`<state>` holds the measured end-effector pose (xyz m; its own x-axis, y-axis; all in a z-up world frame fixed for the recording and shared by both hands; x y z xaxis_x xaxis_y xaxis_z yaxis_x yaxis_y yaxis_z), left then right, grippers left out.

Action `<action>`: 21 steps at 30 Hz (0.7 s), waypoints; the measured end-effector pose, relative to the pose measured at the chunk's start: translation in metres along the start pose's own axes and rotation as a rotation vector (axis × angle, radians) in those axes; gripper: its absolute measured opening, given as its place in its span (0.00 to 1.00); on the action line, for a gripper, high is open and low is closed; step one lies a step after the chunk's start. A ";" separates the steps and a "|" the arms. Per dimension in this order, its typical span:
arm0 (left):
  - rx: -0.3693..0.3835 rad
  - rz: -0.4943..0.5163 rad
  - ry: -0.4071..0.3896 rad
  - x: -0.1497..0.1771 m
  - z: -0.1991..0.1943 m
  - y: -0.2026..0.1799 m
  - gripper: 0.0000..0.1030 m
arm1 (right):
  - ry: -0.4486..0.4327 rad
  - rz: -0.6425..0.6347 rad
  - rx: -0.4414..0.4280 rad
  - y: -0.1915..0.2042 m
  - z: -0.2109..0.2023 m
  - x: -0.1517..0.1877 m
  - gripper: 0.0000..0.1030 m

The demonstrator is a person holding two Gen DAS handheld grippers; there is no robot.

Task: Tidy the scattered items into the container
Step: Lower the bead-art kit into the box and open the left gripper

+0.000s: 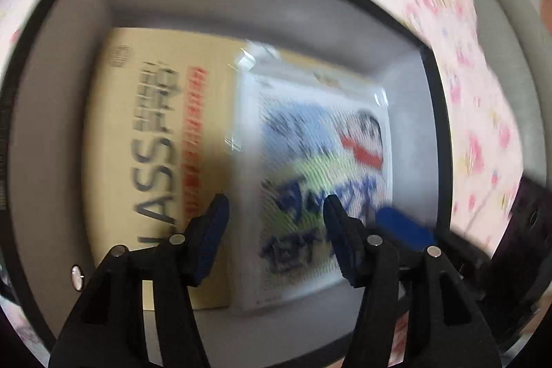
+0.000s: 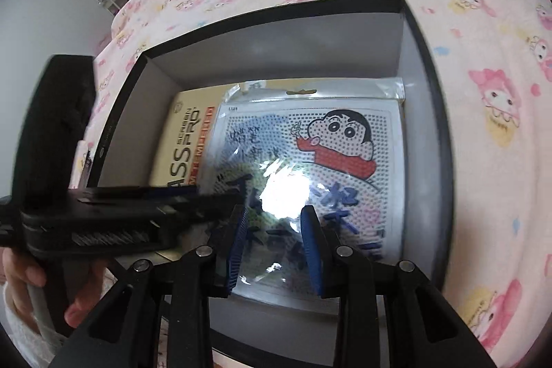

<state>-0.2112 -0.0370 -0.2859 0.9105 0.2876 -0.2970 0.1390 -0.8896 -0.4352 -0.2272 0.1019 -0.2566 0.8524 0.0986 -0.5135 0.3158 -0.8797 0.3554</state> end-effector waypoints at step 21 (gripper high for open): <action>-0.019 -0.047 -0.002 0.019 -0.011 0.041 0.17 | 0.075 -0.020 0.004 0.012 0.035 0.012 0.27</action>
<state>-0.1841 -0.0722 -0.3004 0.9021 0.3301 -0.2780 0.1895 -0.8817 -0.4321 -0.2276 0.0765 -0.2859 0.8751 0.1504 -0.4599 0.3313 -0.8789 0.3431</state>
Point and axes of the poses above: each gripper's, at about its wrist camera, not at the fingertips, and z roughly the way its jaws point, y to its left, x to its underside, the point moved 8 cm from there along z, roughly the way its jaws point, and after that the axes turned 11 degrees about -y, right-handed, at the moved point
